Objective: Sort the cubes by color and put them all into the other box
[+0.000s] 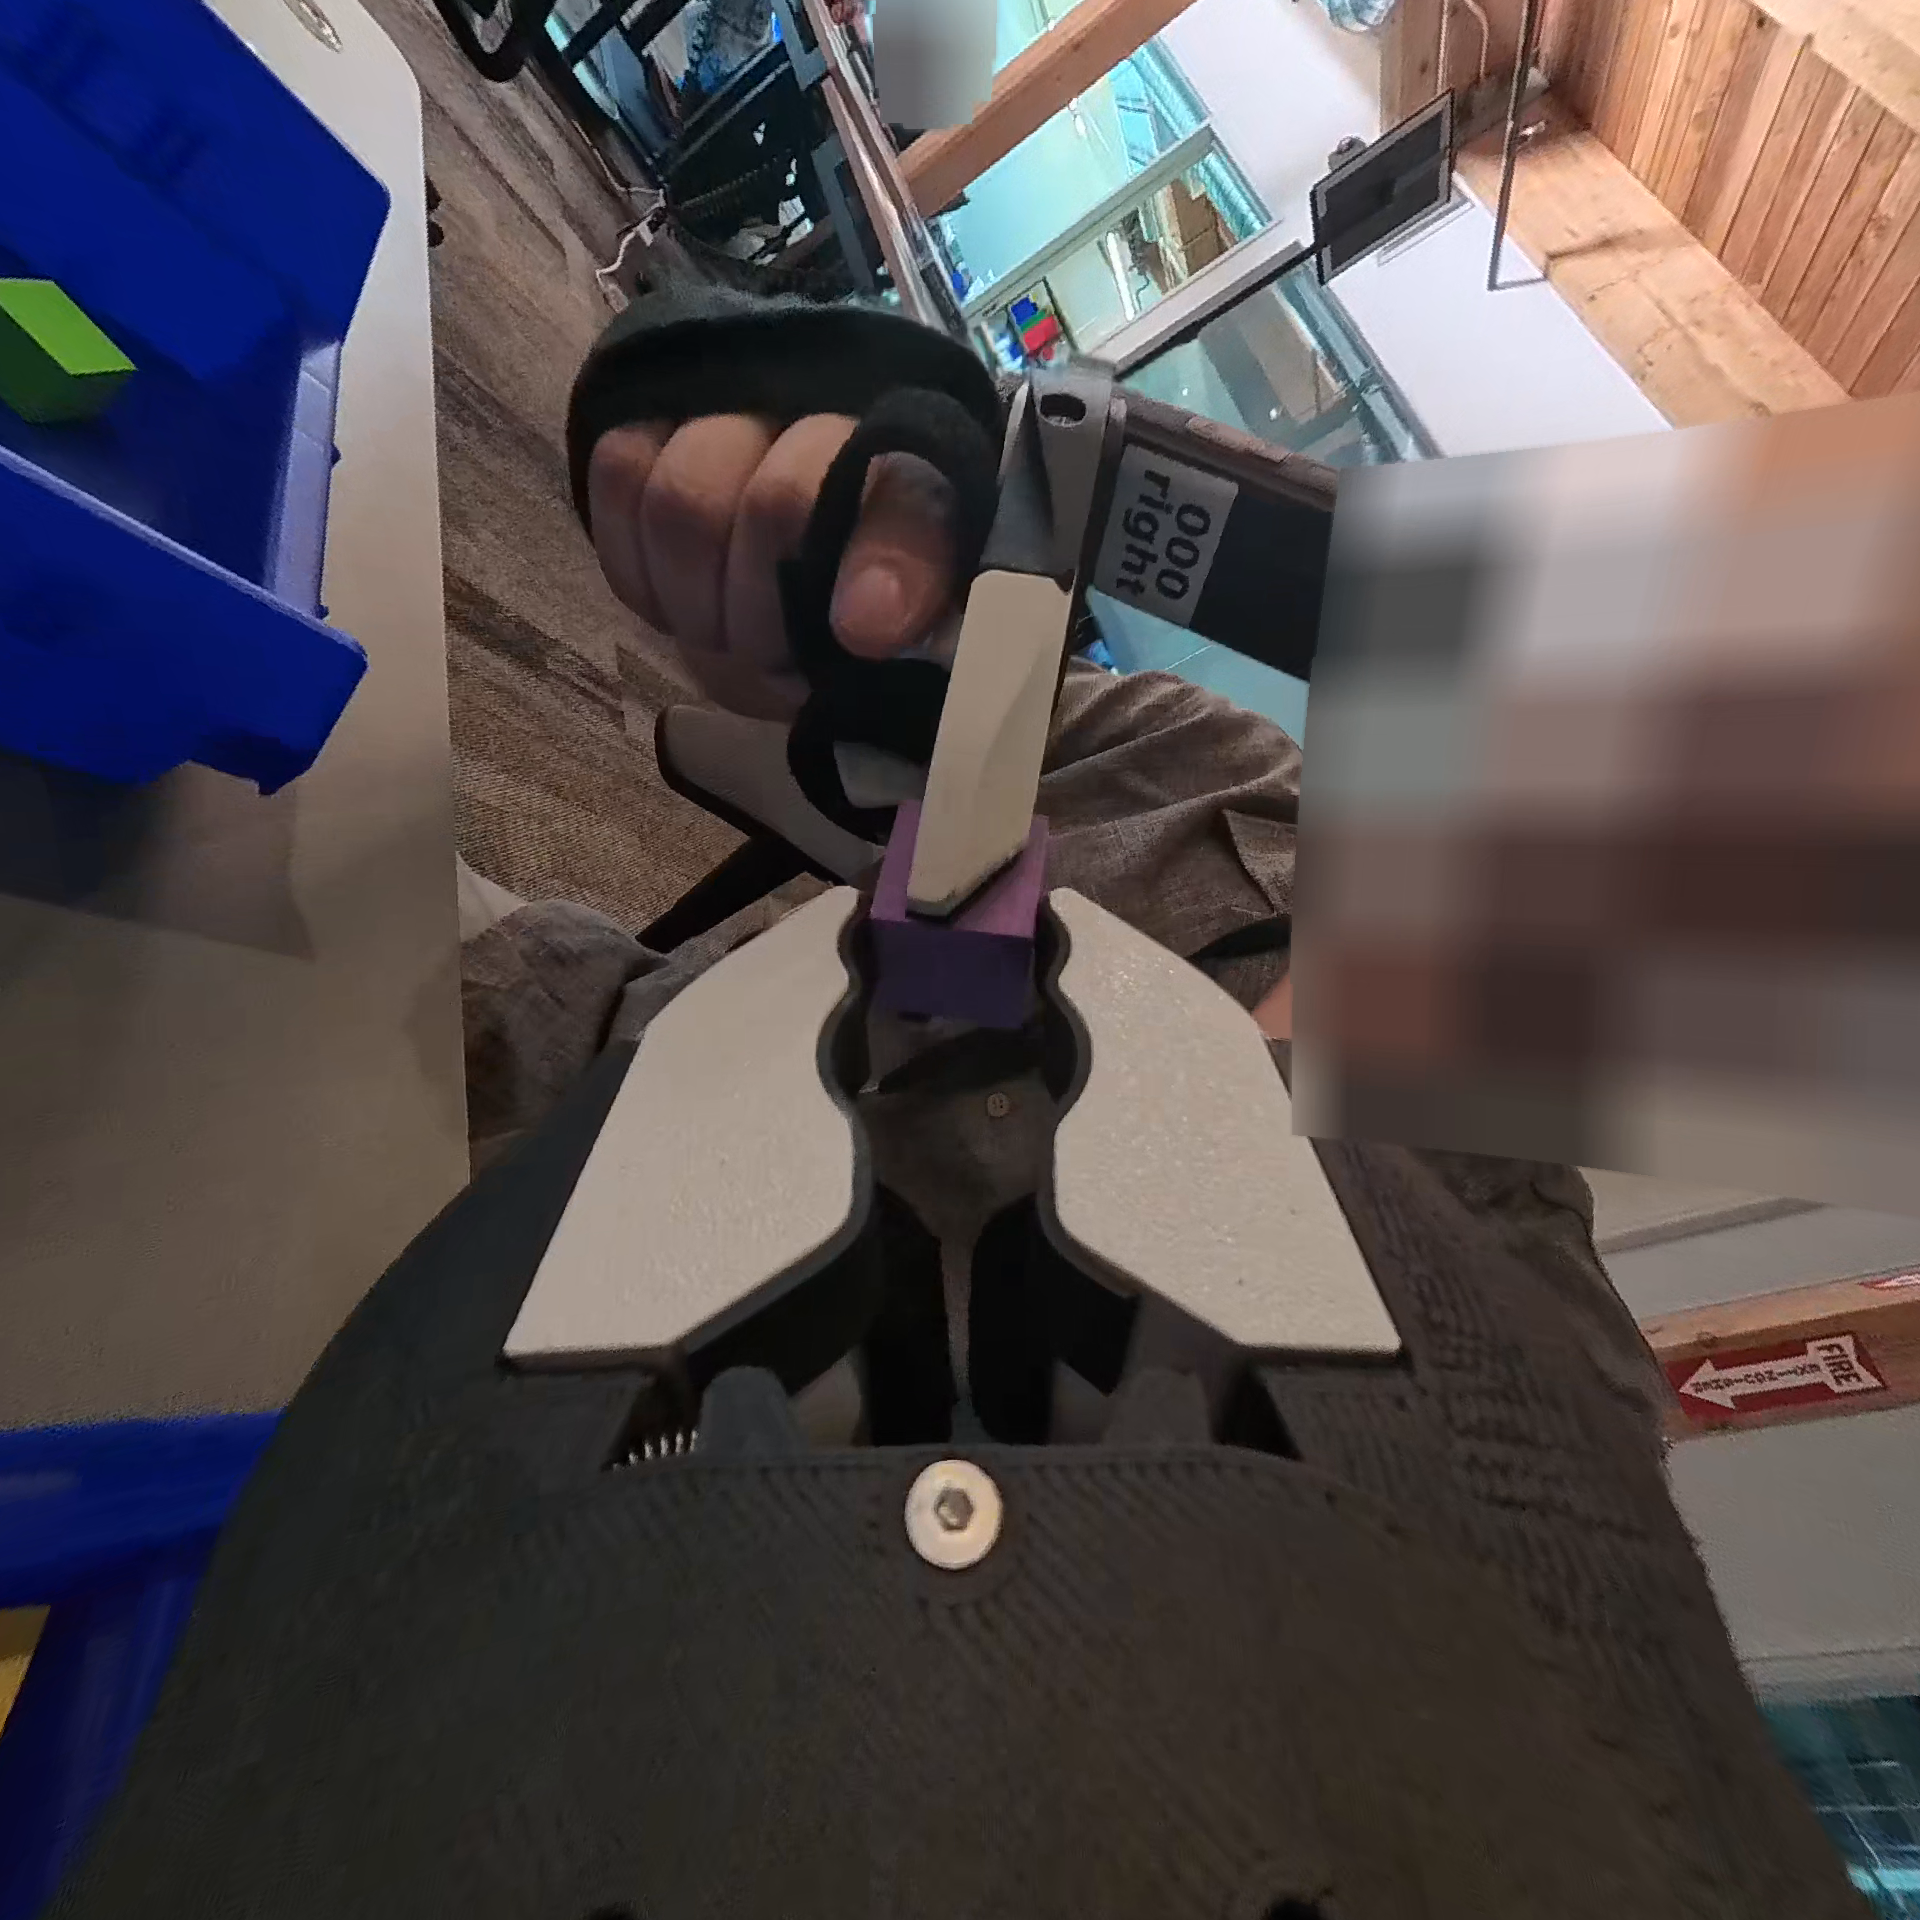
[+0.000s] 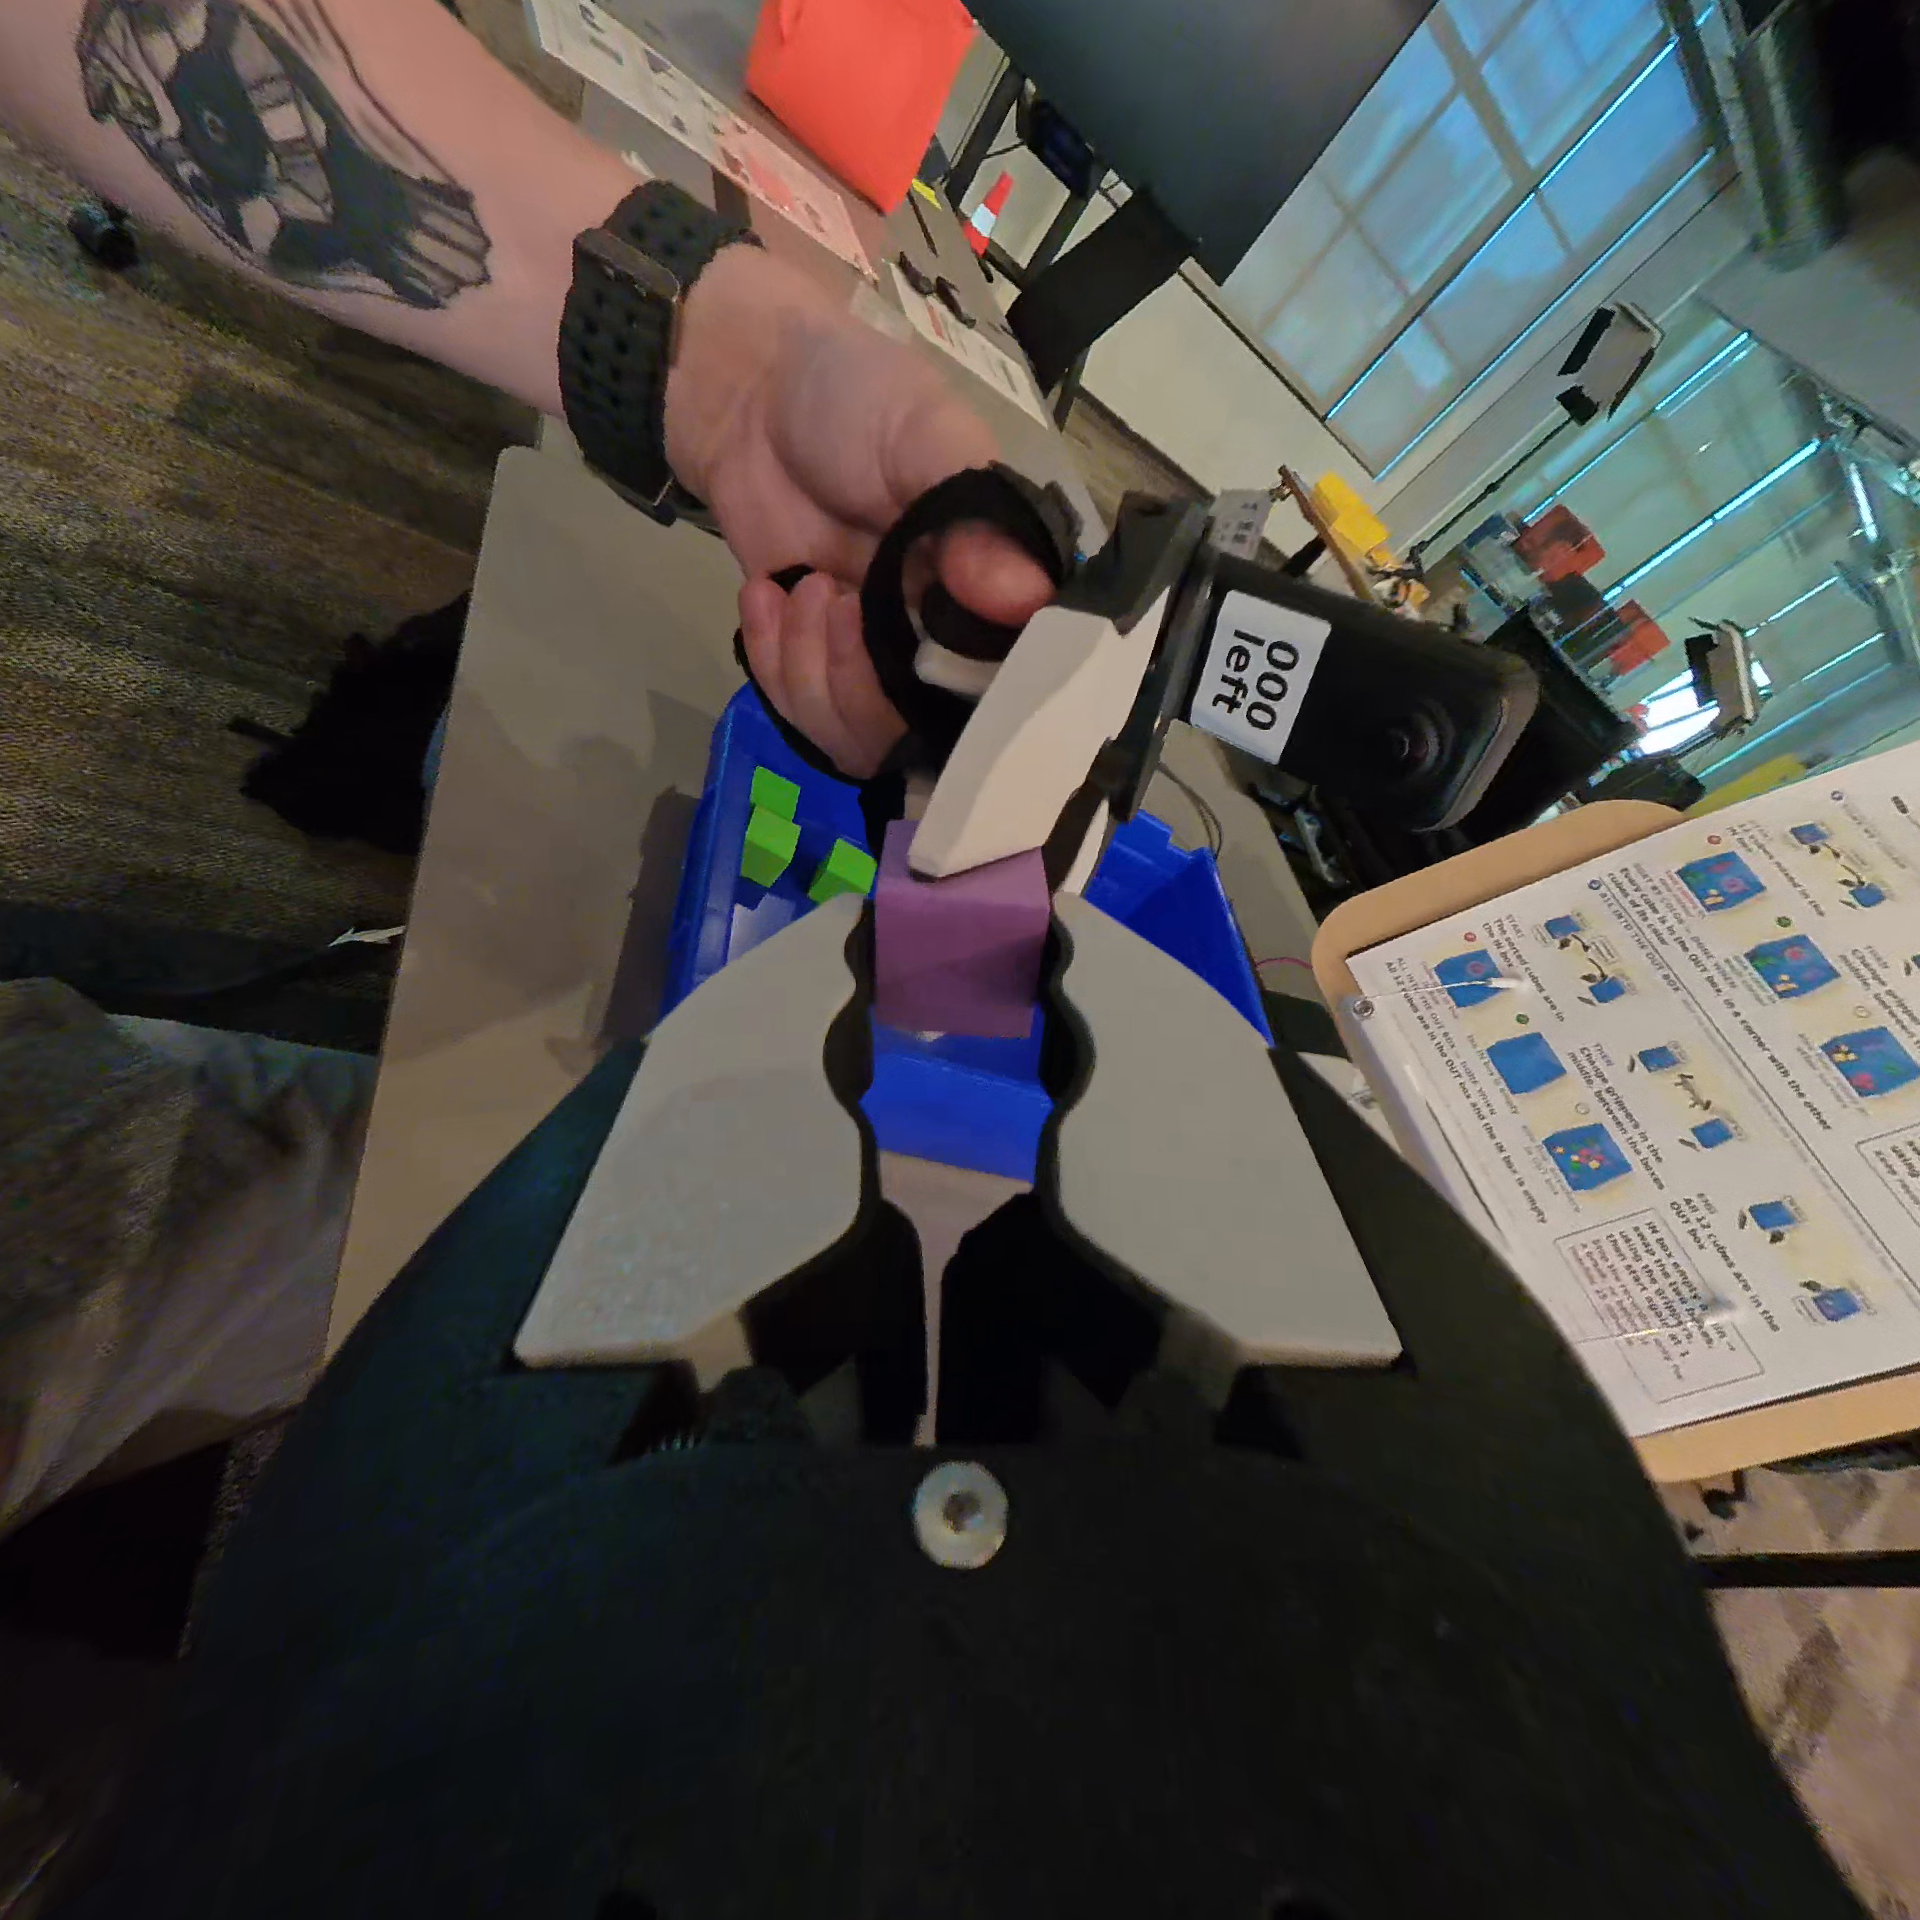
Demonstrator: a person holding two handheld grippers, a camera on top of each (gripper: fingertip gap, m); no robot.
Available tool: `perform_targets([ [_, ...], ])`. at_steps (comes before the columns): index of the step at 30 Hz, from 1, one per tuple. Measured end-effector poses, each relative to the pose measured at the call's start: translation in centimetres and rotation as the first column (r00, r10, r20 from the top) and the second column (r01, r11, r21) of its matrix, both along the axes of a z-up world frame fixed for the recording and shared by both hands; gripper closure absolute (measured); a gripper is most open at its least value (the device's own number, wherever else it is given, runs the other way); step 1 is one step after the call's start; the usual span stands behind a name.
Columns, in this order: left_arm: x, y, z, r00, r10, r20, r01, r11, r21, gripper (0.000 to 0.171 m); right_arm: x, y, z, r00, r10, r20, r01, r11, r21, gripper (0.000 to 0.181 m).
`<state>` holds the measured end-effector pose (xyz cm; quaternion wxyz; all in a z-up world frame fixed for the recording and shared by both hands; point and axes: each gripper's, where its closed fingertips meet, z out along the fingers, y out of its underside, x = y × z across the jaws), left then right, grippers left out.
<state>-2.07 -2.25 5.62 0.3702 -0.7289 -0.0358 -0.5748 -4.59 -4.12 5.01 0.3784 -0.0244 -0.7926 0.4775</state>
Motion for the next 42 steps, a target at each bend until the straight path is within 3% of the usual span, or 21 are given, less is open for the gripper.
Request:
perform_targets([
  [3,-0.7,0.5,1.2,0.998,0.048,0.047,-0.051,0.997,0.063,0.146,0.2,2.0,0.9,1.0,-0.015,0.006,0.015,1.0,0.002,0.153],
  [6,-3.1,0.6,1.5,0.976,0.199,-0.084,-0.189,0.976,0.111,0.149,-1.0,7.2,2.5,0.991,-0.126,0.038,0.124,0.992,0.03,0.153],
  [8,-5.3,0.5,0.5,0.908,0.333,-0.253,-0.312,0.942,0.119,0.157,-2.3,11.3,2.2,0.966,-0.207,0.152,0.198,0.977,0.077,0.153],
  [9,-6.6,0.5,-0.6,0.843,0.404,-0.356,-0.394,0.913,0.104,0.157,-3.1,13.4,1.2,0.936,-0.258,0.238,0.234,0.964,0.126,0.153],
  [11,-8.2,0.0,-2.1,0.721,0.479,-0.5,-0.502,0.859,0.099,0.157,-4.1,17.3,-2.4,0.828,-0.371,0.421,0.27,0.921,0.281,0.153],
  [12,-8.3,-0.2,-2.4,0.689,0.494,-0.531,-0.523,0.845,0.107,0.157,-4.5,19.1,-4.5,0.762,-0.438,0.478,0.276,0.886,0.372,0.153],
  [16,-7.7,-0.7,-2.7,0.595,0.551,-0.585,-0.578,0.799,0.165,0.155,-5.0,22.3,-12.2,0.532,-0.553,0.641,0.156,0.809,0.567,0.153],
  [20,-8.2,-1.9,-3.4,0.497,0.577,-0.648,-0.639,0.748,0.177,0.155,-6.3,24.1,-17.6,0.329,-0.665,0.67,0.056,0.722,0.689,0.152],
  [23,-11.7,-4.8,-5.0,0.305,0.537,-0.786,-0.747,0.647,0.152,0.151,-7.7,24.2,-19.5,0.258,-0.682,0.685,0.027,0.713,0.7,0.152],
  [25,-14.0,-7.0,-5.7,0.203,0.478,-0.854,-0.801,0.583,0.136,0.146,-8.3,24.1,-20.2,0.234,-0.686,0.689,0.016,0.711,0.703,0.152],
  [28,-16.5,-9.0,-6.6,0.132,0.394,-0.909,-0.84,0.531,0.108,0.137,-9.0,23.9,-20.8,0.24,-0.685,0.688,0.021,0.712,0.702,0.152],
  [30,-17.5,-9.2,-7.0,0.127,0.374,-0.919,-0.846,0.524,0.097,0.134,-9.3,23.6,-21.1,0.244,-0.681,0.69,0.029,0.717,0.697,0.151],
  [34,-19.3,-9.3,-8.1,0.133,0.341,-0.93,-0.857,0.511,0.065,0.131,-9.0,23.8,-21.2,0.23,-0.696,0.681,0.045,0.706,0.707,0.129],
  [36,-20.2,-9.5,-8.5,0.12,0.317,-0.941,-0.865,0.498,0.058,0.13,-9.0,24.3,-20.2,0.246,-0.698,0.673,0.073,0.706,0.705,0.13],
  [39,-22.1,-9.5,-9.0,0.07,0.268,-0.961,-0.866,0.495,0.074,0.131,-9.1,24.9,-17.0,0.323,-0.684,0.654,0.177,0.722,0.669,0.133],
  [42,-23.7,-8.9,-10.9,0.115,0.186,-0.976,-0.856,0.517,-0.002,0.128,-8.5,25.7,-13.4,0.427,-0.684,0.591,0.298,0.724,0.622,0.137],
])
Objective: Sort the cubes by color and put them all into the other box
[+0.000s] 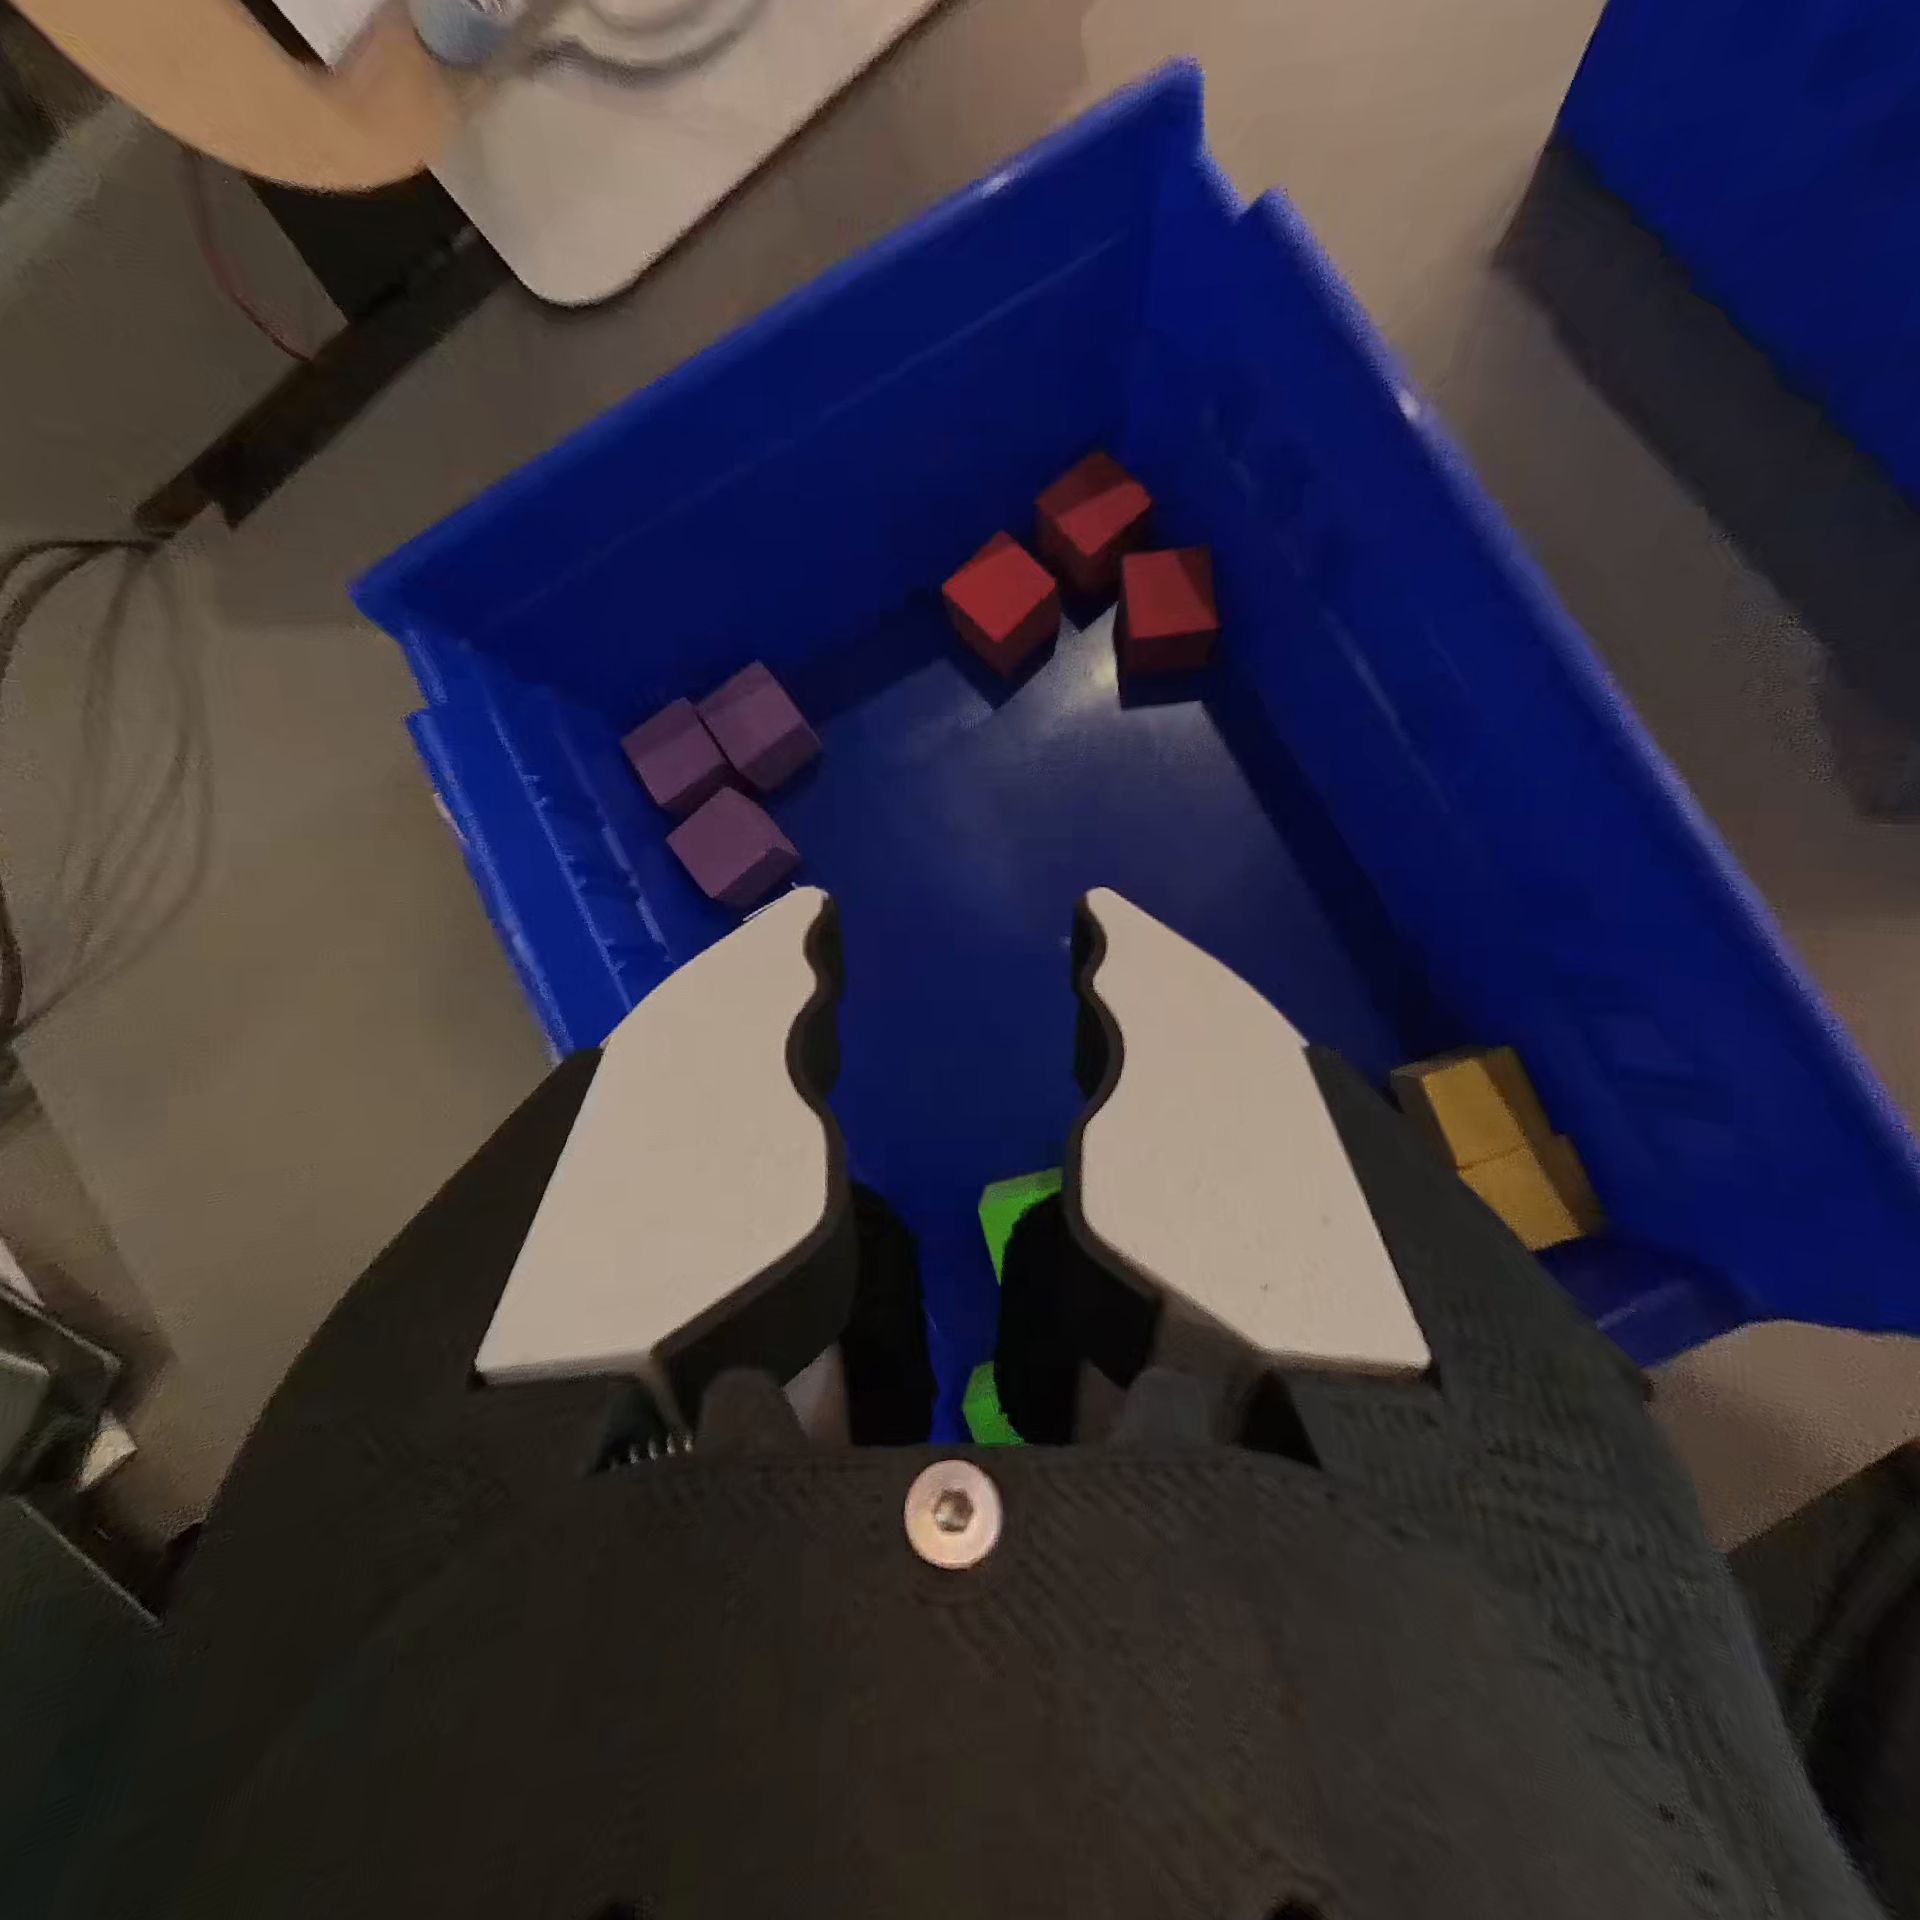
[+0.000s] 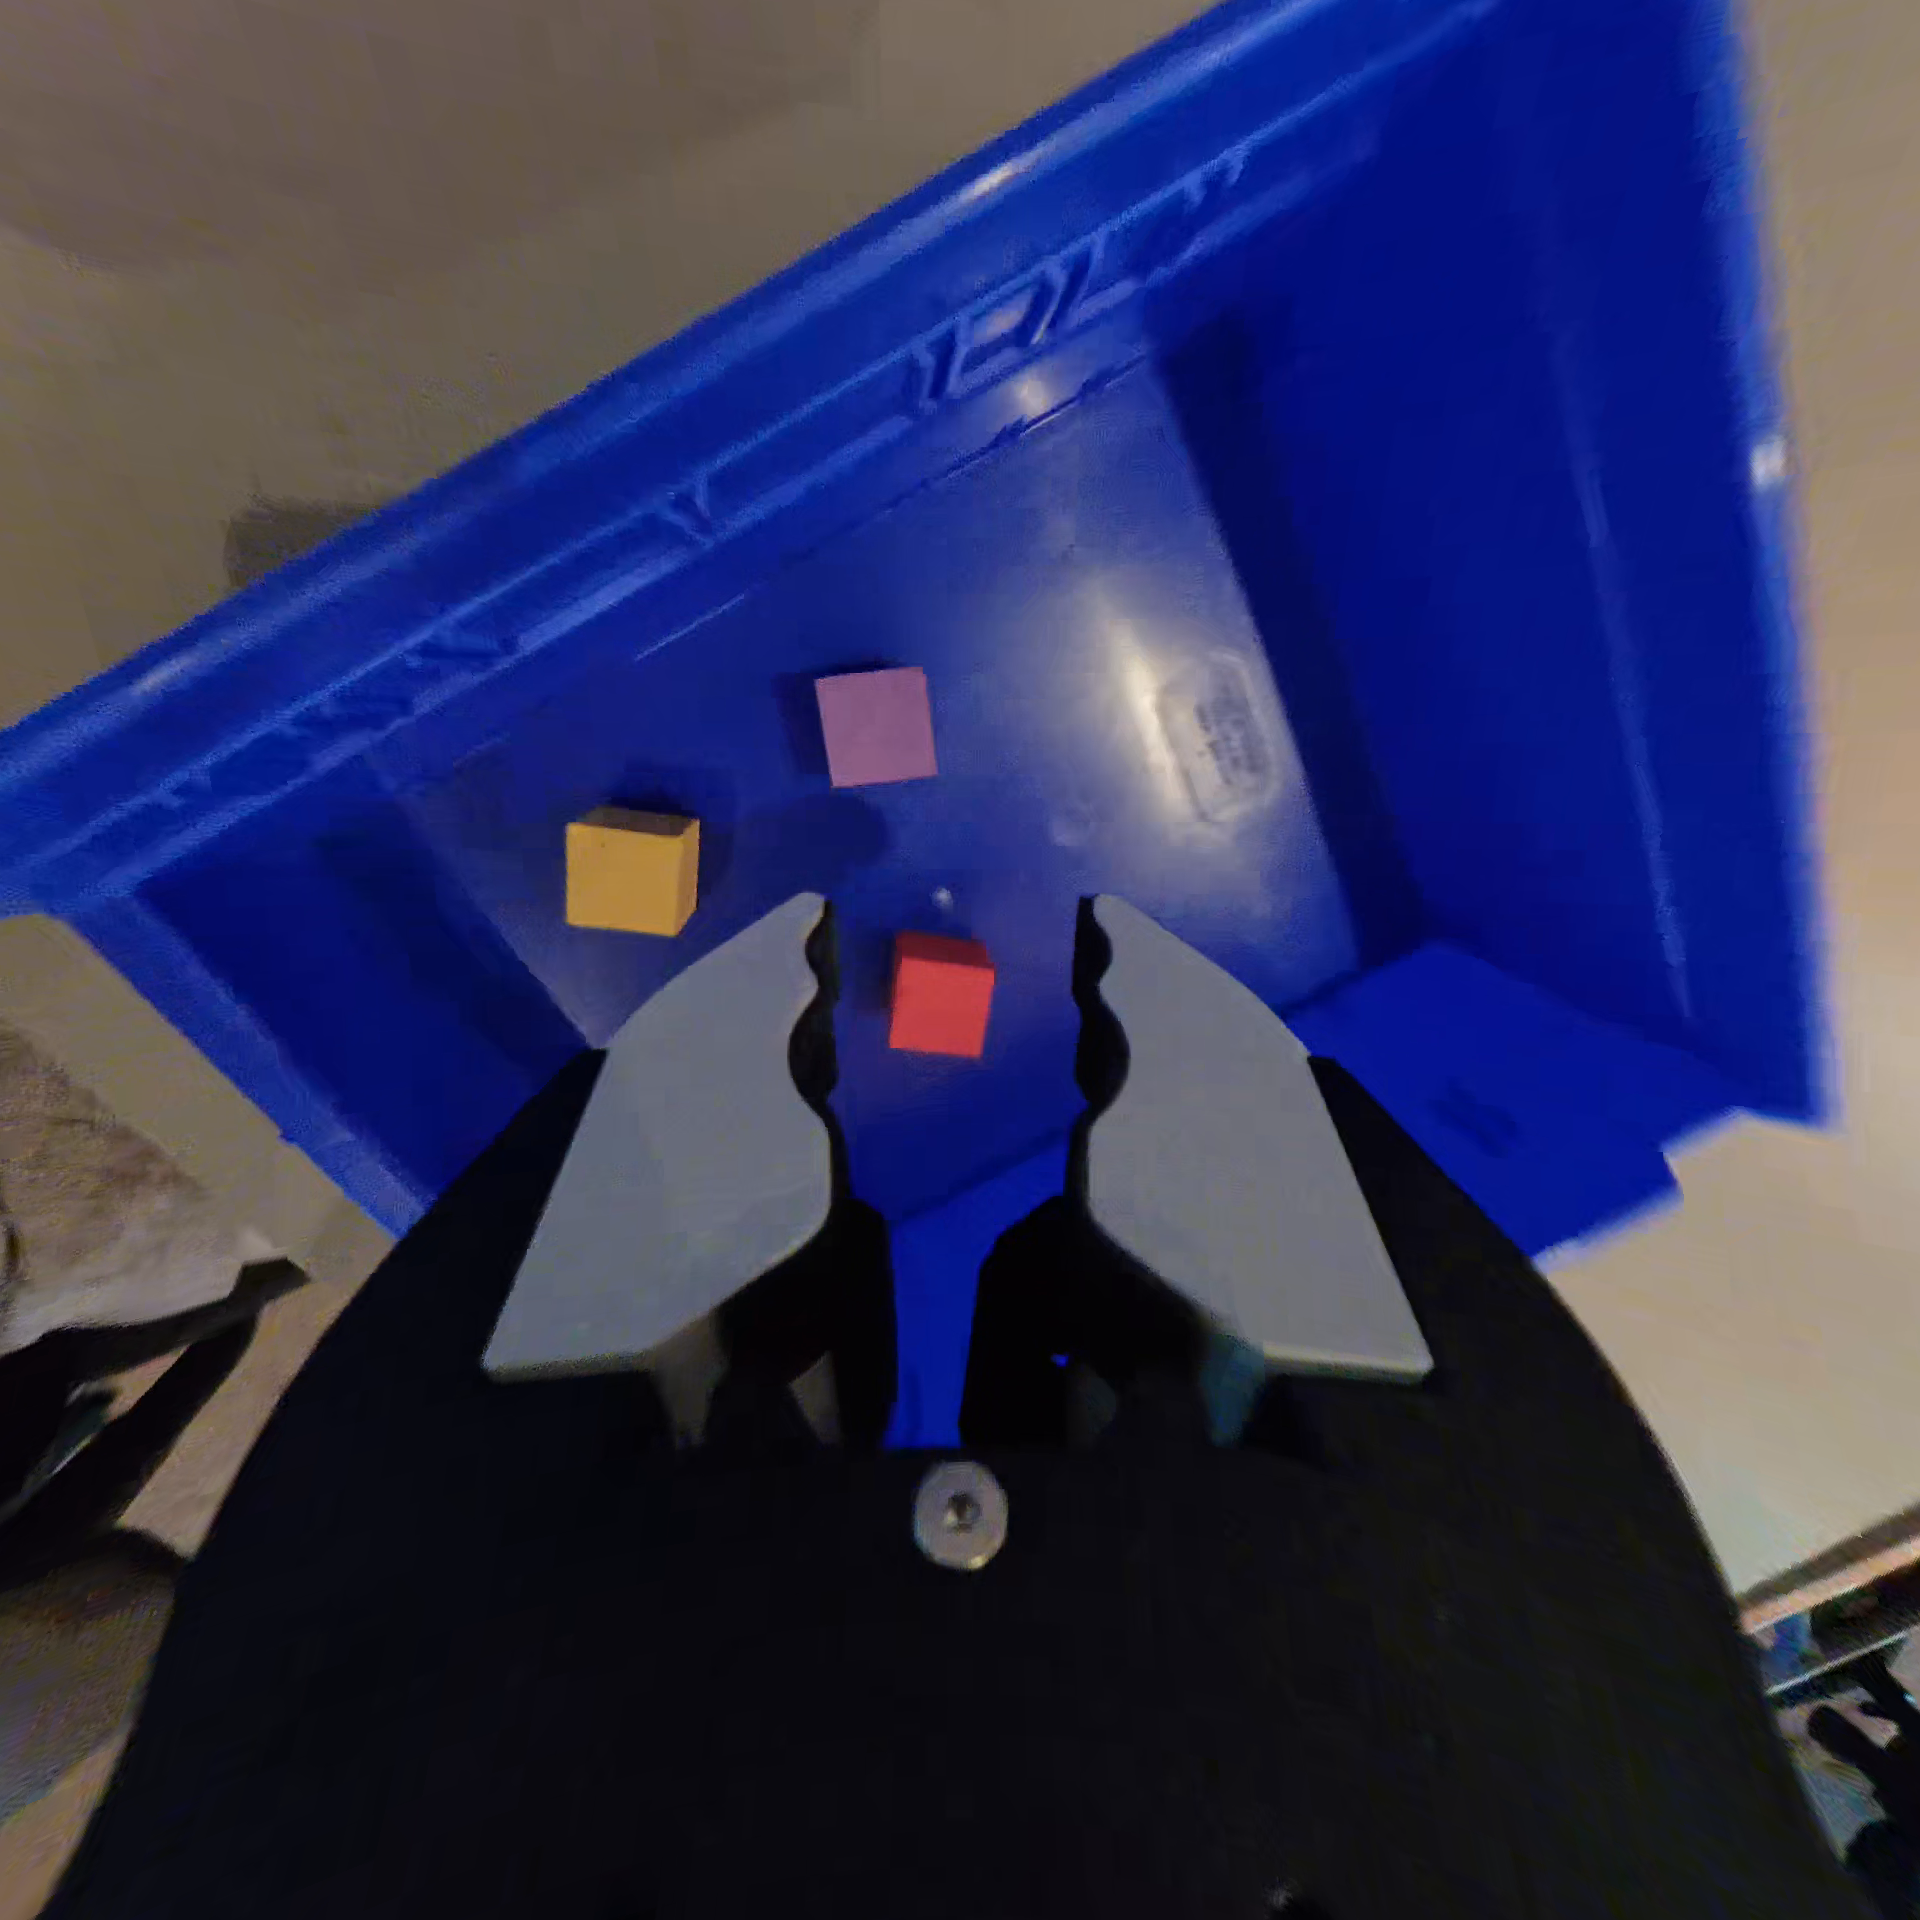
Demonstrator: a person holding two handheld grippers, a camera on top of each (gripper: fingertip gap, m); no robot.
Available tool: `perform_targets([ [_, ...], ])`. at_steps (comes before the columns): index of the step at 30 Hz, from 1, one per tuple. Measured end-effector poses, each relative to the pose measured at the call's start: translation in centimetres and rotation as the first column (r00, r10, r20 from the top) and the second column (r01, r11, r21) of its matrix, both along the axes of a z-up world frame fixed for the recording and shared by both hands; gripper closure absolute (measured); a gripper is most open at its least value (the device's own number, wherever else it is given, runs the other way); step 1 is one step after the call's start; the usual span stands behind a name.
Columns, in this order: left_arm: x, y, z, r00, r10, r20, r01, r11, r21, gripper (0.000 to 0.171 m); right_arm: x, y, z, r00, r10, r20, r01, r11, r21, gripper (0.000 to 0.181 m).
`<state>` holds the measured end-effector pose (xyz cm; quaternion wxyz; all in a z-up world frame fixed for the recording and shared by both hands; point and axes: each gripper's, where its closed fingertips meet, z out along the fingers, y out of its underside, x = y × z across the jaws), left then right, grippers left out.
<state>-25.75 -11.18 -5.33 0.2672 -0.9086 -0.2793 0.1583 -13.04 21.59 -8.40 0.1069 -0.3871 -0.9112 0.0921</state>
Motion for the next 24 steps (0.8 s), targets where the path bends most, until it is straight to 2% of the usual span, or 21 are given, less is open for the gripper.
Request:
perform_targets([
  [2,-1.1,1.3,-1.3,0.998,-0.016,0.055,0.017,1.0,-0.019,0.123,0.9,-0.2,1.7,0.996,0.003,-0.092,-0.005,1.0,-0.025,0.141],
  [4,-2.0,3.6,-2.4,0.992,-0.116,0.056,0.118,0.992,-0.034,0.123,1.9,-0.4,2.4,0.987,0.016,-0.16,-0.02,0.999,-0.027,0.144],
  [5,-2.8,4.4,-3.2,0.982,-0.186,0.019,0.187,0.978,-0.097,0.124,2.4,-0.4,2.4,0.983,0.026,-0.18,-0.029,0.999,-0.015,0.145],
  [8,-5.3,5.3,-5.6,0.942,-0.329,-0.07,0.292,0.902,-0.317,0.131,3.7,0.0,1.8,0.976,0.055,-0.211,-0.044,0.998,0.055,0.145],
  [13,-5.8,7.4,-8.0,0.855,-0.514,-0.068,0.44,0.788,-0.43,0.127,5.3,0.3,0.8,0.975,0.073,-0.21,-0.059,0.996,0.069,0.145],
  [17,-6.2,7.3,-9.6,0.84,-0.542,0.004,0.47,0.725,-0.504,0.126,5.7,0.3,0.5,0.976,0.073,-0.206,-0.064,0.997,0.052,0.145],
  [20,-6.7,7.4,-10.0,0.84,-0.543,0.015,0.473,0.718,-0.511,0.121,6.0,0.0,0.5,0.973,0.086,-0.212,-0.077,0.996,0.054,0.145],
  [24,-6.7,7.6,-10.1,0.834,-0.549,0.054,0.497,0.705,-0.506,0.123,6.3,-0.5,0.4,0.972,0.103,-0.212,-0.093,0.994,0.055,0.145],
])
